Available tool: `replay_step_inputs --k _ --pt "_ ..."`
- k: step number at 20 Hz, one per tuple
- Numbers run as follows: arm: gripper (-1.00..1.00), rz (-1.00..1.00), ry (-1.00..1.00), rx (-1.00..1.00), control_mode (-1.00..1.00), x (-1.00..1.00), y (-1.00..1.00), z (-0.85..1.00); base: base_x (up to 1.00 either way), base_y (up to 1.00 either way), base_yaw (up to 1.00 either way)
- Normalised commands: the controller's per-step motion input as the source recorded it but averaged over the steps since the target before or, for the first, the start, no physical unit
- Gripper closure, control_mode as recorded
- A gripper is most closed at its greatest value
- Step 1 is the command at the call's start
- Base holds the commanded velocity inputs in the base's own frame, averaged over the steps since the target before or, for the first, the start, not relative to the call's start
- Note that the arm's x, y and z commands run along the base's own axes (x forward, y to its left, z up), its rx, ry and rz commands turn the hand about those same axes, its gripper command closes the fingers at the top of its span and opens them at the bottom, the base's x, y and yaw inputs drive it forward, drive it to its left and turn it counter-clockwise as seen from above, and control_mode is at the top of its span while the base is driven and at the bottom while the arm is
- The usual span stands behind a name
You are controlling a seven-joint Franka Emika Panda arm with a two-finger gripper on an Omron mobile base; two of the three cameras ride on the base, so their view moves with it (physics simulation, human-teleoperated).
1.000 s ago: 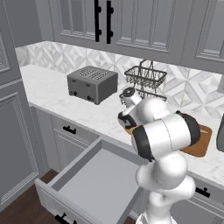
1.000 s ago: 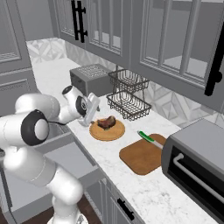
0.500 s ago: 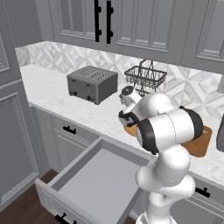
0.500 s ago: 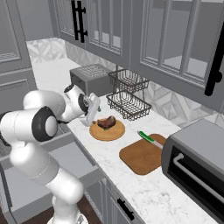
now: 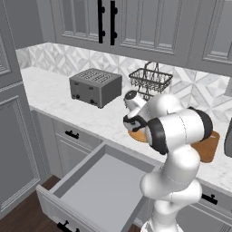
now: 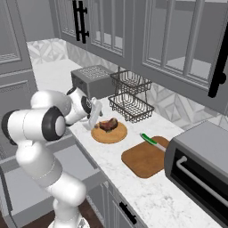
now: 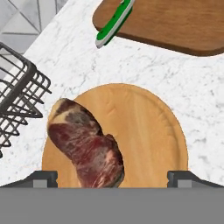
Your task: Pick up the knife from the drawer and place it on the cutting board. Then place the meat from the plate to the cutting board.
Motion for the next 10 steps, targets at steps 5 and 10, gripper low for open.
replay_step_inputs --k 5,10 --pt "-1.0 -0.18 0.0 0.0 -1.0 0.04 0.27 -0.47 0.0 0.0 0.0" --pt "-1.0 -0.17 -0.01 0.0 -1.0 0.19 0.31 -0.47 0.0 0.0 0.0"
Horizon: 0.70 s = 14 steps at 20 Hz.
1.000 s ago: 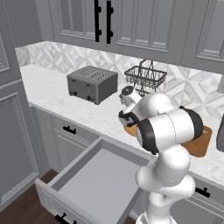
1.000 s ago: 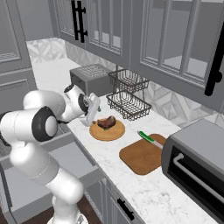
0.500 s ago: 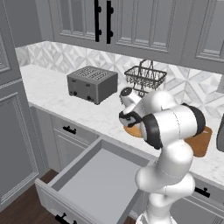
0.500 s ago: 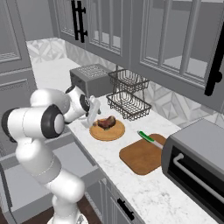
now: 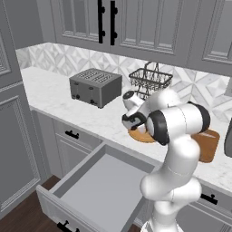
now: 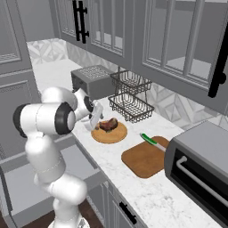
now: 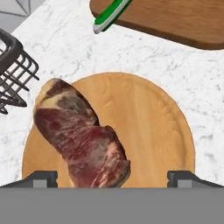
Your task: Pick up the knife from the drawer and place it on the cutting board. Then place the meat from the plate to the cutting board.
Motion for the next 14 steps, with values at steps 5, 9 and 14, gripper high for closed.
replay_step_inputs --k 5,9,14 --pt "-1.0 -0.15 -0.02 0.0 -1.0 0.2 0.14 -0.4 0.0 0.0 0.0" --pt "-1.0 -0.14 -0.07 0.0 -1.0 0.1 0.0 -0.5 0.0 0.0 0.0" --pt "-1.0 -0.13 -0.07 0.0 -1.0 0.07 0.0 -0.59 0.0 0.0 0.0"
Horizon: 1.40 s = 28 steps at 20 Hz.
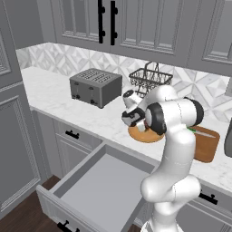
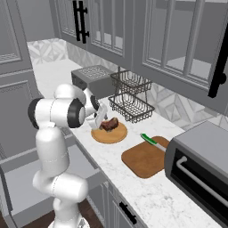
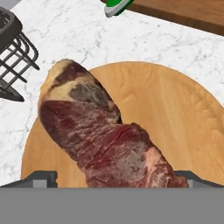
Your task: Pick up the knife from the drawer and place it on the cutting board. Then place the meat from the plate to the cutting board.
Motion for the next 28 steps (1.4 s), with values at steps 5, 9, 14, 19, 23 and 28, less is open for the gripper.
replay_step_inputs --k 5,9,14,19,23,28 --pt "1.0 -0.11 -0.05 0.0 -1.0 0.05 0.0 -0.58 0.0 0.0 0.0" --pt "1.0 -0.08 -0.01 0.0 -1.0 -0.03 0.0 -0.48 0.0 0.0 0.0" --pt "1.0 -0.03 -0.09 0.0 -1.0 -0.49 0.03 -0.17 0.0 0.0 0.0" --pt "1.0 -0.03 -0.32 0.0 -1.0 -1.0 0.18 0.31 0.0 0.0 0.0" --pt "1.0 -0.11 -0.21 -0.02 -1.0 -1.0 0.0 0.52 0.0 0.0 0.0" --pt "1.0 -0.23 -0.04 -0.01 -1.0 -0.84 -0.17 0.51 0.0 0.0 0.0"
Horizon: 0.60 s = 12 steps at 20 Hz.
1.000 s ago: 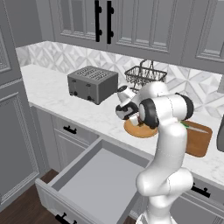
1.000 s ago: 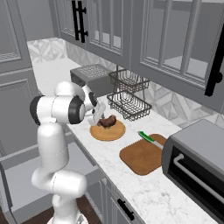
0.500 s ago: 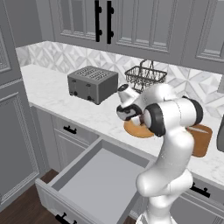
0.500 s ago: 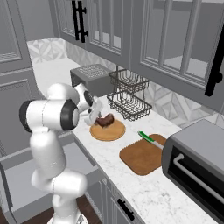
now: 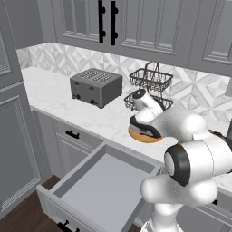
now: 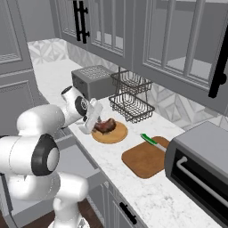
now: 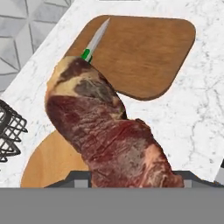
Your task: Pick up the knife from the drawer and place it on the cutting board. Then place the meat from the plate to the cutting board.
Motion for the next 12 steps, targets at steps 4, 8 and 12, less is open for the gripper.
replay_step_inputs --k 4,8,12 --pt "1.0 -0.24 0.0 -0.06 -1.0 -0.42 -0.43 0.51 0.0 0.0 0.0" --pt "1.0 -0.23 0.0 -0.04 -1.0 -0.22 -0.59 0.45 0.0 0.0 0.0" --pt "1.0 -0.18 0.01 0.0 -1.0 -0.2 -0.77 0.04 0.0 0.0 0.0"
